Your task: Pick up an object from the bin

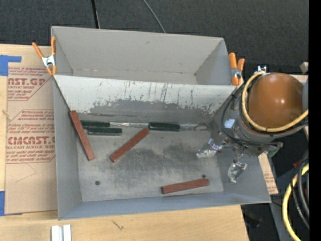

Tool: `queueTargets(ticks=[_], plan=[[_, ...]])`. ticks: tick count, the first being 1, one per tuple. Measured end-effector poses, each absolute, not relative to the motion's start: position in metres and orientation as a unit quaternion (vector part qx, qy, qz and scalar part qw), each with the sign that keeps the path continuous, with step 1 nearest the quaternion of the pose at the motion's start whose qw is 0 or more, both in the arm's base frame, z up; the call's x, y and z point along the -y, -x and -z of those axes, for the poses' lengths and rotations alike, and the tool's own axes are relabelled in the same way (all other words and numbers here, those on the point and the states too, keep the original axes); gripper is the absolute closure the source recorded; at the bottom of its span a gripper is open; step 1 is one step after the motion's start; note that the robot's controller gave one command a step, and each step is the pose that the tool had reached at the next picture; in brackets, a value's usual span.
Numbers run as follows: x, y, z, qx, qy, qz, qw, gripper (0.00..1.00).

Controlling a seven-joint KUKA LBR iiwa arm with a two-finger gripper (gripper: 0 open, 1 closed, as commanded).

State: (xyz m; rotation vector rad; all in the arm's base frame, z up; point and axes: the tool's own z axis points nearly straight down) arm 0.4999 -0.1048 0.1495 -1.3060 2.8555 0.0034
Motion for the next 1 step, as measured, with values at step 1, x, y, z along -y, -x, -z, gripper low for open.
queueTargets(ticks=[1], plan=[[0.0826,-0.4917,-0.0737,-0.907,0.420,0.000,0.006,1.00]])
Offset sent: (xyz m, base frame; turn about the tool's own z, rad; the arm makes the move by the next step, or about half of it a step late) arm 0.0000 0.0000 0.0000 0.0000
